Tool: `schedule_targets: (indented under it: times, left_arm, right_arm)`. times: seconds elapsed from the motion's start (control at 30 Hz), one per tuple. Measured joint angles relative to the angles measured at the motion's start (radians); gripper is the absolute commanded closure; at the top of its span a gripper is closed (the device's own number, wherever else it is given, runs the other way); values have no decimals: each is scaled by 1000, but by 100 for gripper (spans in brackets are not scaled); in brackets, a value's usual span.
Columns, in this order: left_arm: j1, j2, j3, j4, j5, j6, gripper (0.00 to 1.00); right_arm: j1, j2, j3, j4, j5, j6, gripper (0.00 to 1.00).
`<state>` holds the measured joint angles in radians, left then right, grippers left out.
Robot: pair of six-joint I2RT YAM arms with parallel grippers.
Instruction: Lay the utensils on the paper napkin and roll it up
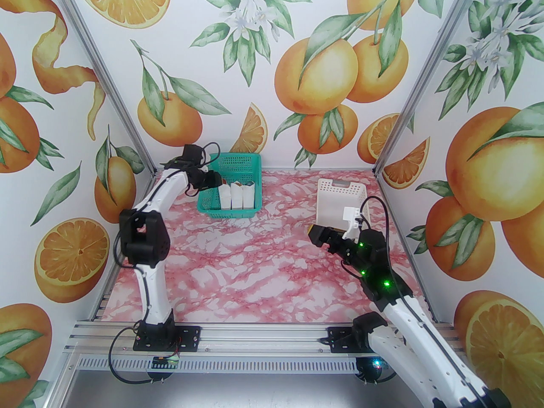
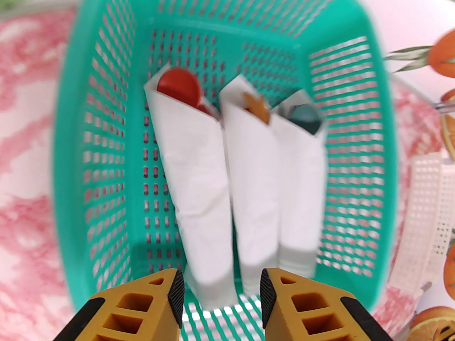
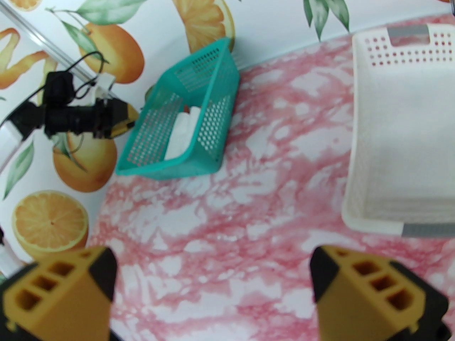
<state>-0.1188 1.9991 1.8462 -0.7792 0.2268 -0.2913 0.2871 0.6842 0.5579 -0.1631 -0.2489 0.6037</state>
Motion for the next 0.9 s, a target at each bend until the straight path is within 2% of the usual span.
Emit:
schedule_targets:
  times: [0.4, 0.67, 0.9]
  left_arm:
    - [30, -549, -431, 163, -18, 65, 43]
    - [87, -893, -618, 261, -18, 142, 18]
    - [90, -1113, -711, 296, -18, 220, 7]
  right_arm:
    - [0, -68, 147, -197, 90, -59, 0]
    - [-1, -113, 216, -282, 180, -82, 0]
    - [0, -166, 219, -338, 264, -82, 0]
